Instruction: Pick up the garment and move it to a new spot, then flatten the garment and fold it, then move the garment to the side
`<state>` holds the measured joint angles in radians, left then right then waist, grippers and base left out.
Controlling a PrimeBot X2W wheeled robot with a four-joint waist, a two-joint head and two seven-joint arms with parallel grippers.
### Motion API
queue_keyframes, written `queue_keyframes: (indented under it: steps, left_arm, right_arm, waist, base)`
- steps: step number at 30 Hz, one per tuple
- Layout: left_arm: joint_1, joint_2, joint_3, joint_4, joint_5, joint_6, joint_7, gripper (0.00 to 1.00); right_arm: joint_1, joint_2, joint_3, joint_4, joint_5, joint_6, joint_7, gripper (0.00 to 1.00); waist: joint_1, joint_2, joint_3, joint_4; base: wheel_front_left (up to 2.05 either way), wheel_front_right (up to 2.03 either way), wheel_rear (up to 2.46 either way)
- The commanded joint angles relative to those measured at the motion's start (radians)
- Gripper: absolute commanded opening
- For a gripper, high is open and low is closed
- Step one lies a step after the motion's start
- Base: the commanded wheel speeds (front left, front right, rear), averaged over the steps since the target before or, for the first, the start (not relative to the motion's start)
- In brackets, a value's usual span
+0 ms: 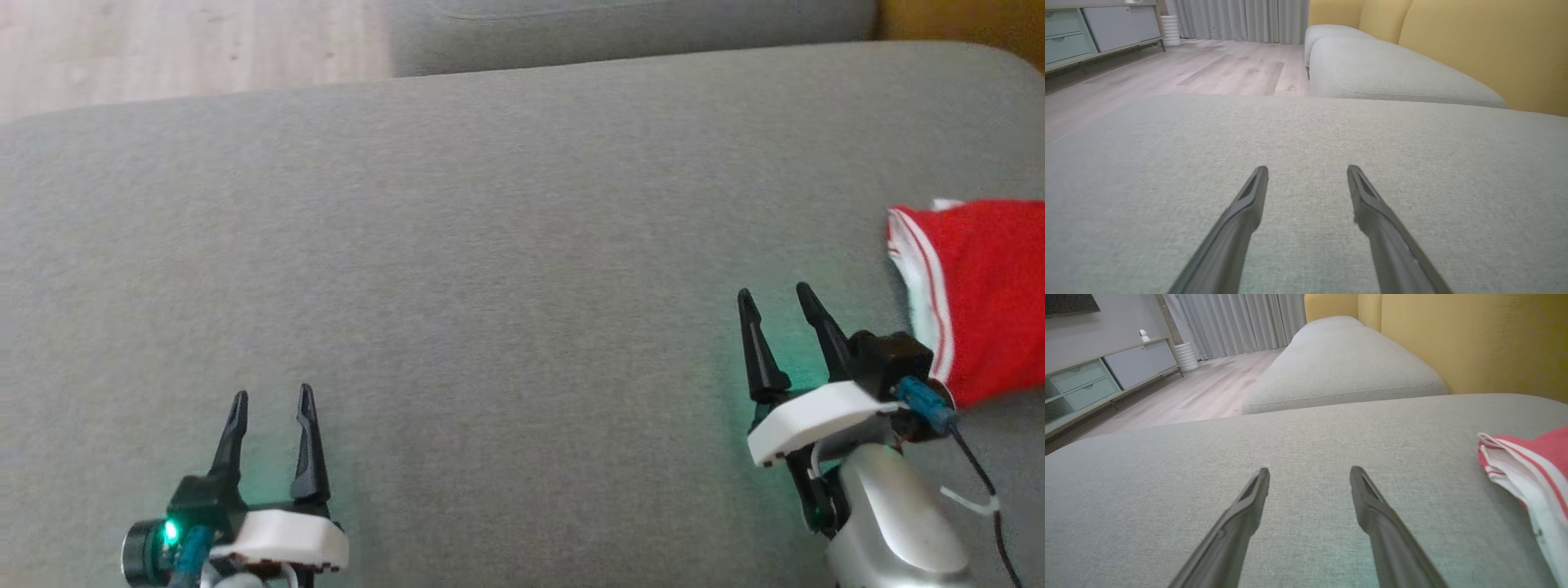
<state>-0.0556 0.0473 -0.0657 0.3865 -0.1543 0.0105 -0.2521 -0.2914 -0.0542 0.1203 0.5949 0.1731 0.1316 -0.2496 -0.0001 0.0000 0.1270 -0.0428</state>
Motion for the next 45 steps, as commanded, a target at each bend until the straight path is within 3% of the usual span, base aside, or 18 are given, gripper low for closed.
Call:
queue_keyframes:
  steps: [1,11,25,26,30,45]
  left_arm:
    - [-0.01,0.003,0.031,-0.028,-0.015,0.005,-0.01,1.0]
    - [0.018,0.003,0.053,-0.015,-0.048,-0.024,-0.01,1.0]
    - [0.042,0.003,0.072,-0.02,-0.051,-0.058,-0.01,1.0]
    - [0.063,0.0,0.035,0.012,-0.05,-0.057,0.0,0.0]
    - [0.07,-0.001,0.033,0.071,-0.052,-0.058,0.006,0.0]
    - [0.055,-0.001,0.051,0.047,-0.22,-0.068,0.05,0.0]
  right_arm:
    - [0.007,0.004,0.017,-0.022,-0.002,-0.001,-0.012,1.0]
    - [0.046,0.004,-0.001,-0.013,0.028,-0.001,-0.012,1.0]
    - [0.07,0.004,0.005,-0.001,0.052,-0.001,-0.012,1.0]
    - [0.082,0.001,-0.021,0.025,0.047,0.0,0.0,0.0]
    - [0.11,0.003,-0.022,0.076,0.049,0.0,0.004,0.0]
    - [0.119,0.003,-0.048,0.025,0.216,0.0,0.048,0.0]
  waist:
    - [0.0001,0.0,-0.01,0.037]
    - [0.0001,0.0,-0.045,0.099]
    - [0.0001,0.0,-0.071,0.098]
    - [0.0001,0.0,-0.071,0.098]
    - [0.0001,0.0,-0.072,0.097]
    - [0.0001,0.0,-0.078,0.091]
  base:
    - [0.0,0.0,0.0]
    - [0.0,0.0,0.0]
    - [0.0,0.0,0.0]
    - [0.0,0.0,0.0]
    - [0.0,0.0,0.0]
    - [0.0,0.0,0.0]
